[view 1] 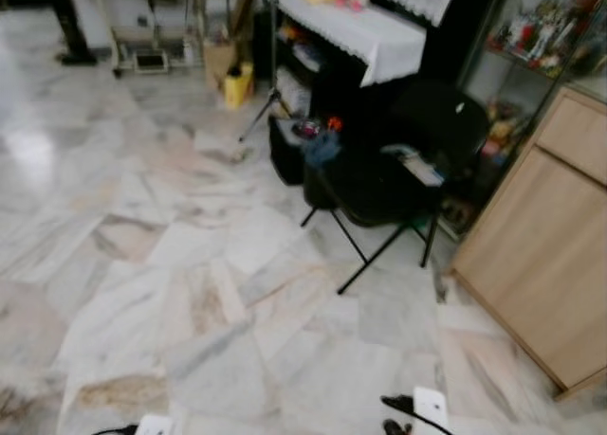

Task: Hang keys on a hook

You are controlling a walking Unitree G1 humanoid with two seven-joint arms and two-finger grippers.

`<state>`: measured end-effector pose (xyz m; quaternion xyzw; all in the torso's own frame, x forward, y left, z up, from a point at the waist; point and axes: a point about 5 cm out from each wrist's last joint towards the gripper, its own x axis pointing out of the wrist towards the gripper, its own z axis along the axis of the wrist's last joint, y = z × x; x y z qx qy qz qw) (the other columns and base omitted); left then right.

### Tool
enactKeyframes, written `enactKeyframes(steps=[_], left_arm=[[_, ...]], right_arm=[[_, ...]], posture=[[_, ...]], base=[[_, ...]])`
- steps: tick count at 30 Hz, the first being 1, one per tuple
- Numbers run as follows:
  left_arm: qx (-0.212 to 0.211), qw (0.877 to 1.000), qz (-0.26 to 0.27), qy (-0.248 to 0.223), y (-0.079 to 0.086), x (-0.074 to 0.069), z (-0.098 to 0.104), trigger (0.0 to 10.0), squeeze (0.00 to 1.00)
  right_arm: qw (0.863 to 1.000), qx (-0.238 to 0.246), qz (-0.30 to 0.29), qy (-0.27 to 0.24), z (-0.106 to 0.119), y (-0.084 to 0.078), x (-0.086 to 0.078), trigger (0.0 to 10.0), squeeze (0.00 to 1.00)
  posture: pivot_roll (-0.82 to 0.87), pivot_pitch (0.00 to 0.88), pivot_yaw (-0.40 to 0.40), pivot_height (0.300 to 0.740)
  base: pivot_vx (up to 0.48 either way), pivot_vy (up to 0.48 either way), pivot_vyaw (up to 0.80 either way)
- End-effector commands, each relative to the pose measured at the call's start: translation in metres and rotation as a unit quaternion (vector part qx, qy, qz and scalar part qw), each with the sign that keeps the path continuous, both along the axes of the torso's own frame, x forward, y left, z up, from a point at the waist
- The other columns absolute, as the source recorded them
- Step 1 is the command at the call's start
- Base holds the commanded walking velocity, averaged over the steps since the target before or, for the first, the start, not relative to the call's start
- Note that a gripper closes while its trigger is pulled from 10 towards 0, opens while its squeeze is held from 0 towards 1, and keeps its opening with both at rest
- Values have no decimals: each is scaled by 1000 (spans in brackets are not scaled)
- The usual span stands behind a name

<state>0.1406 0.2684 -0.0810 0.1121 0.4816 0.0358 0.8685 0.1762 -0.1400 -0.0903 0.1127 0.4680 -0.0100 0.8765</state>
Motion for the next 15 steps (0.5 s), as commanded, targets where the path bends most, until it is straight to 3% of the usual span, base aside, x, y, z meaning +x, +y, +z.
enactKeyframes(steps=[1, 9, 15], left_arm=[[0, 1000, -4, 7, 2, -3, 0, 10000, 0], [4, 1000, 18, -3, 17, -1, 6, 10000, 0], [5, 1000, 25, -14, 19, 14, 12, 10000, 0]], right_arm=[[1000, -4, -7, -5, 2, -3, 3, 10000, 0], [1000, 2, 5, -6, 1, 8, 2, 10000, 0], [1000, 5, 6, -4, 0, 10, -1, 10000, 0]], posture=[[146, 0, -15, 740], [112, 0, -27, 740], [125, 0, -58, 740]], base=[[0, 0, -744], [0, 0, -745], [0, 0, -744]])
